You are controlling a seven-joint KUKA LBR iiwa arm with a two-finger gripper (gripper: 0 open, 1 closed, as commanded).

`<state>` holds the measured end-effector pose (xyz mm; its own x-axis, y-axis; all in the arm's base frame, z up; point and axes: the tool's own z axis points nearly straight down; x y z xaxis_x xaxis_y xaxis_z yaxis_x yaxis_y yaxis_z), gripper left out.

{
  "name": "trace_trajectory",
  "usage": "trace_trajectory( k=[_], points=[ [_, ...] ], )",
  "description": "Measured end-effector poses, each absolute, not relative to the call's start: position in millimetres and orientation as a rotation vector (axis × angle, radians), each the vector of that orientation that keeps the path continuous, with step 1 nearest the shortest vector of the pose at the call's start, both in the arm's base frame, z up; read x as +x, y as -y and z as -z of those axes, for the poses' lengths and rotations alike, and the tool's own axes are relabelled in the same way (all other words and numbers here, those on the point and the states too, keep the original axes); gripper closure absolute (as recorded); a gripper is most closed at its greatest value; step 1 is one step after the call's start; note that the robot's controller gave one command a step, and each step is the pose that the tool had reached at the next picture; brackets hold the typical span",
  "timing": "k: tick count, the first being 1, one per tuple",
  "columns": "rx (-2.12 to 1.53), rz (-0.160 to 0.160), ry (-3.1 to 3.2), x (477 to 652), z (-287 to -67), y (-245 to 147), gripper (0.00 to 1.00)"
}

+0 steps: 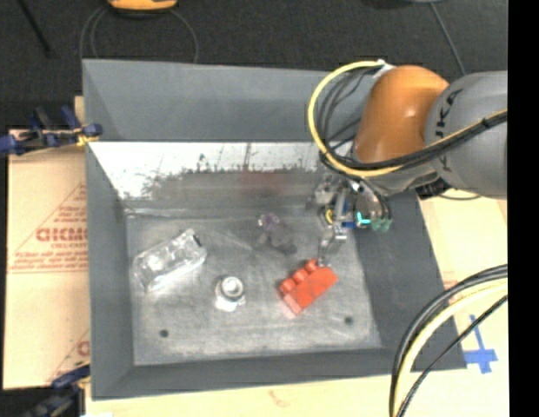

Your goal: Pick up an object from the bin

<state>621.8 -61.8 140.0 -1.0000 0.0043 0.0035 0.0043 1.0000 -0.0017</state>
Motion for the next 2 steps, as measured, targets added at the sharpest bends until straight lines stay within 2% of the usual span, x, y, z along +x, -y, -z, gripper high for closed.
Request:
trace_trajectory(
  k=[1, 2],
  points=[
    [-0.17, -0.004, 3.155, 586.1, -95, 33, 0.0],
    [0.024, -0.005, 3.143, 554.8, -100, 74, 0.0]
  ],
)
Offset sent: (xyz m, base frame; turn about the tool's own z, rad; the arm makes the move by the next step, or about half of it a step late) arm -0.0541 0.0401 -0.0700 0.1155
